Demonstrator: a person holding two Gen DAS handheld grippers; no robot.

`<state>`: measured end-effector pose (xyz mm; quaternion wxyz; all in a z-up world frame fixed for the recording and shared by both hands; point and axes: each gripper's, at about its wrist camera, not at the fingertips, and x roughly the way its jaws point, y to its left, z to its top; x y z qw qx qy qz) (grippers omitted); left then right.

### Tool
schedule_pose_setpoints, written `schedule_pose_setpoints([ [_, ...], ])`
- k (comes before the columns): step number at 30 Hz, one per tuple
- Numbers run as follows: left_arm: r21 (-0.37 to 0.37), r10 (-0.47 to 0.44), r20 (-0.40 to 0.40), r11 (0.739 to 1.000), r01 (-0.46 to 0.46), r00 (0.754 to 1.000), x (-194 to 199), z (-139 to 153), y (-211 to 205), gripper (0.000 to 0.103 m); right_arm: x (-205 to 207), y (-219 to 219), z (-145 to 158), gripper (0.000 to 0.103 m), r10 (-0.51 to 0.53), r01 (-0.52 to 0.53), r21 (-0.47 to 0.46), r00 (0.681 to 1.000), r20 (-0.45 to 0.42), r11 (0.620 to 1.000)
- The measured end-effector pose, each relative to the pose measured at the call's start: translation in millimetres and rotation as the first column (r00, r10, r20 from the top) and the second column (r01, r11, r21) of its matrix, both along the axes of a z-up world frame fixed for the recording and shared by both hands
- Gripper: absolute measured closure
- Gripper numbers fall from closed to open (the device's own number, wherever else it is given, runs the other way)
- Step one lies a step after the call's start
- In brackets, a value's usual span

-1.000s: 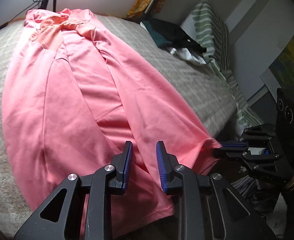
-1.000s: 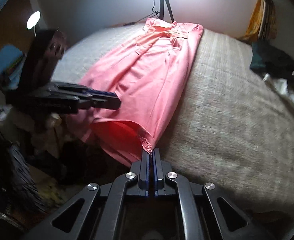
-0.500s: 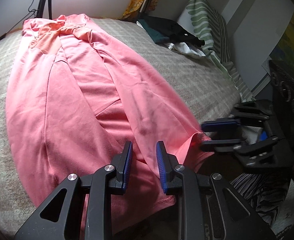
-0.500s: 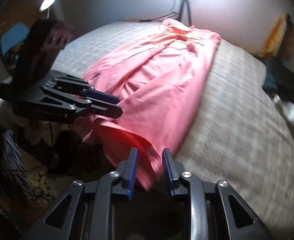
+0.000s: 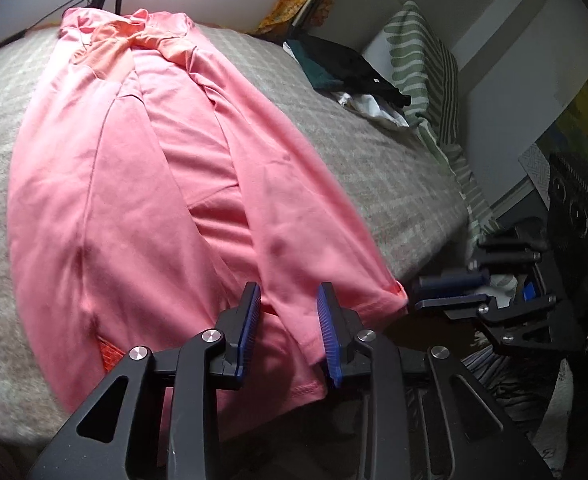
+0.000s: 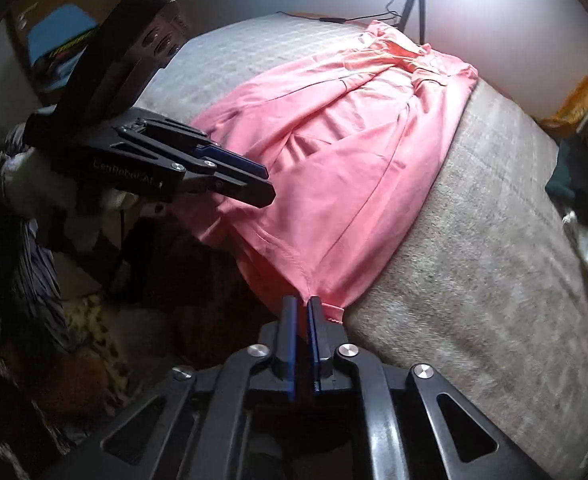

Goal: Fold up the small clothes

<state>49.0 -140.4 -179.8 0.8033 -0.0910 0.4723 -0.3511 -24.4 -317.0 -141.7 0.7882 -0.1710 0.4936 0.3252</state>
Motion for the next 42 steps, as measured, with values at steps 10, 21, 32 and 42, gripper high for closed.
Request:
schedule_pose_setpoints([
  [10,0.01,0.017,0.044,1.0,-0.017,0.999,-6,0,-11,0.08,106,10,45,0.082,-0.191,0.181,0.18,0.981,0.037,0.967],
  [21,-0.012,-0.056,0.119,0.998,0.058,0.991,-15,3,-25,0.102,260,50,6,0.081,-0.347,0.355,0.071,0.932,-0.104,0.932],
  [32,-0.055,-0.049,0.111,0.997,0.055,0.993,-13,6,-20,0.102,315,88,-14,0.075,-0.373,0.371,-0.063,0.927,-0.028,0.927],
  [42,-0.079,-0.03,0.093,0.996,0.037,0.995,-16,3,-19,0.102,343,110,-27,0.1,-0.342,0.339,-0.16,0.94,0.013,0.927],
])
